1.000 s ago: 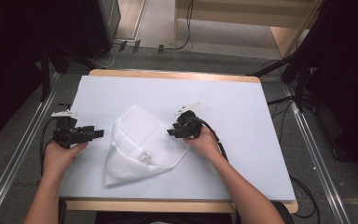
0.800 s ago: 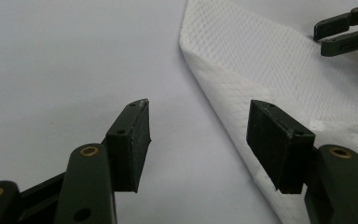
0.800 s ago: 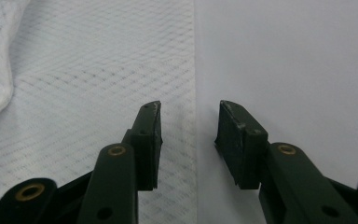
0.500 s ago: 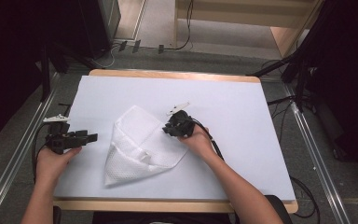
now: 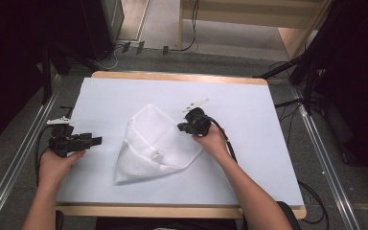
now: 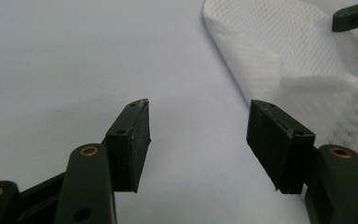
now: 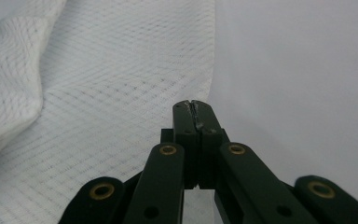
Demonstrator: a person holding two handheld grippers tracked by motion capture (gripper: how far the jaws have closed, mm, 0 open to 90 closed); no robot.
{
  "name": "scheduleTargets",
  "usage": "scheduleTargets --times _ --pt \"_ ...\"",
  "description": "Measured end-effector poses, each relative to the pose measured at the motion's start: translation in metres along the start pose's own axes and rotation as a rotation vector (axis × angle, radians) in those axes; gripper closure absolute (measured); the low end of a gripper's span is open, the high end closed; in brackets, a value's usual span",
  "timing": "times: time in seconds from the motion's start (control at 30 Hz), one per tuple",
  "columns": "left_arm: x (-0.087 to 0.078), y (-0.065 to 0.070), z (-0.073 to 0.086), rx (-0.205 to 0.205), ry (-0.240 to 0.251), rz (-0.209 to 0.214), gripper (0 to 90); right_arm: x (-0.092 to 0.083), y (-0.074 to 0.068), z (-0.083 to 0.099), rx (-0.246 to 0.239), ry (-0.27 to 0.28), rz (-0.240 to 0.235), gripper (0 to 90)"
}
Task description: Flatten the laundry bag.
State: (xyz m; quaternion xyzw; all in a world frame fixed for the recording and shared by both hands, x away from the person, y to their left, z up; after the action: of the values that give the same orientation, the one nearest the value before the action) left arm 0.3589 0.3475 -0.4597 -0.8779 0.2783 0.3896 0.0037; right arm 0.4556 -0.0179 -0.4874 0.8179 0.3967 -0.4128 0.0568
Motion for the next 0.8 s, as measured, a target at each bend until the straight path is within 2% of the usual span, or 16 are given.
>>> scheduleTargets --times 0.13,0.2,0.27,0.3,0.33,0.37,0.4,0.47,0.5,0.53,0.6,0.7,0.73,0.8 --pt "0.003 0.002 -0.002 0.007 -0.004 0.006 40.3 -0.013 0.016 0.001 0.033 0.017 0.021 90.0" --pt "0.005 0.004 -0.003 0.012 -0.006 0.012 40.3 -0.024 0.033 0.004 0.058 0.030 0.041 90.0" --pt "0.009 0.007 -0.006 0.023 -0.013 0.021 40.3 -0.032 0.044 0.007 0.083 0.032 0.057 90.0" --pt "0.009 0.007 -0.006 0.023 -0.013 0.021 40.3 -0.032 0.044 0.007 0.083 0.032 0.057 90.0" --pt "0.012 0.009 -0.008 0.026 -0.016 0.030 40.3 -0.038 0.055 0.010 0.108 0.039 0.066 90.0" --pt "0.012 0.009 -0.008 0.026 -0.016 0.030 40.3 -0.038 0.055 0.010 0.108 0.039 0.066 90.0" --pt "0.015 0.012 -0.010 0.031 -0.016 0.042 40.3 -0.044 0.066 0.014 0.134 0.041 0.077 90.0" --pt "0.016 0.014 -0.011 0.035 -0.019 0.050 40.4 -0.049 0.076 0.017 0.152 0.049 0.089 90.0" --pt "0.018 0.015 -0.013 0.036 -0.018 0.055 40.4 -0.049 0.076 0.017 0.152 0.049 0.089 90.0" --pt "0.022 0.019 -0.015 0.049 -0.023 0.066 40.5 -0.050 0.085 0.021 0.176 0.049 0.095 90.0" --pt "0.028 0.024 -0.018 0.062 -0.029 0.076 40.7 -0.048 0.090 0.024 0.201 0.043 0.092 90.0" --pt "0.033 0.029 -0.021 0.077 -0.041 0.086 40.9 -0.044 0.091 0.026 0.198 0.028 0.095 90.0" --pt "0.035 0.031 -0.022 0.083 -0.045 0.092 41.4 -0.042 0.090 0.027 0.194 0.019 0.105 84.4" --pt "0.038 0.036 -0.024 0.093 -0.045 0.101 42.3 -0.045 0.090 0.026 0.197 0.035 0.114 77.8"
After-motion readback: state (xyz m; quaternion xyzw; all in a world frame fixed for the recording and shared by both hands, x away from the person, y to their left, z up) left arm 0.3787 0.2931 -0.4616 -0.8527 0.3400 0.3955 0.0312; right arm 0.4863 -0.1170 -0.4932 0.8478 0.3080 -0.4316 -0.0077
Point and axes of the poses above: each handheld gripper's, and its own axes: x roughly forward along the jaws, z roughly out of its underside, y roughly to its right, the point moved 5 cm from there along x, roughly forward along the jaws, and after that the axes turned 8 degrees about x, right-handed, at the moved point
